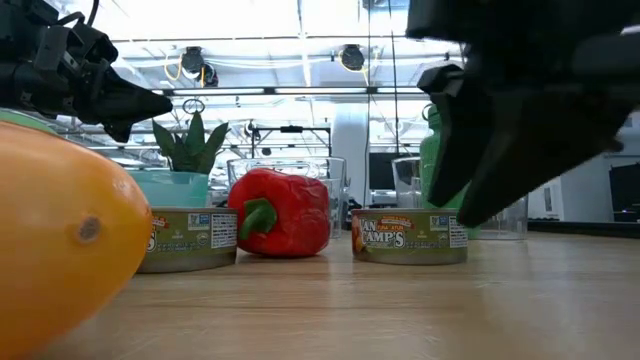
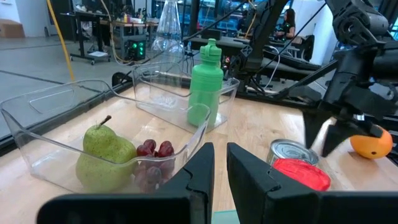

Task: Pick & Place Food Item
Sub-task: Put the bottom green tuna can into the green bin

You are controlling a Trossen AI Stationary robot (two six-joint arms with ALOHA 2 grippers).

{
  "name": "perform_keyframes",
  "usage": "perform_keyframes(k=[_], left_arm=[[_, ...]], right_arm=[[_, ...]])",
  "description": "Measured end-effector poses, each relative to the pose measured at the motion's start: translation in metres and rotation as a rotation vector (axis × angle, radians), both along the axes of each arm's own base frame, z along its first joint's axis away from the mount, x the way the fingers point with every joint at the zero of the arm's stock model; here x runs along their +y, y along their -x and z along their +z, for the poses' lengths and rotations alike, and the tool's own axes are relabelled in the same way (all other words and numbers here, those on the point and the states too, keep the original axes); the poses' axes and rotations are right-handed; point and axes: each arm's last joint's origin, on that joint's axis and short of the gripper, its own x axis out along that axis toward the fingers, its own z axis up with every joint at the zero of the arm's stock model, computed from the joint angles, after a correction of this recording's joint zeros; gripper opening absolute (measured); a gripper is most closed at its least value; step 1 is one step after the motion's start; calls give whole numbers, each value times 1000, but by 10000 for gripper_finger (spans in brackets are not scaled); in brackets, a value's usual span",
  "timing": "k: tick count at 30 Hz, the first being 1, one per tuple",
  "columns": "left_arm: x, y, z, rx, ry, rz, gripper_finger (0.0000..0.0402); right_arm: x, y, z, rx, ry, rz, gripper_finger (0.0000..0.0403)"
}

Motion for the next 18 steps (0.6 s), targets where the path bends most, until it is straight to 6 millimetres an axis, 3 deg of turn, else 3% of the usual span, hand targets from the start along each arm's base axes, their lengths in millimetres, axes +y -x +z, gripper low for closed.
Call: perform_keyframes(k=[18], left_arm=[[0,0,0,1,-3,0,49]], right_arm=[[1,-5,-28,14,84,-55,140]])
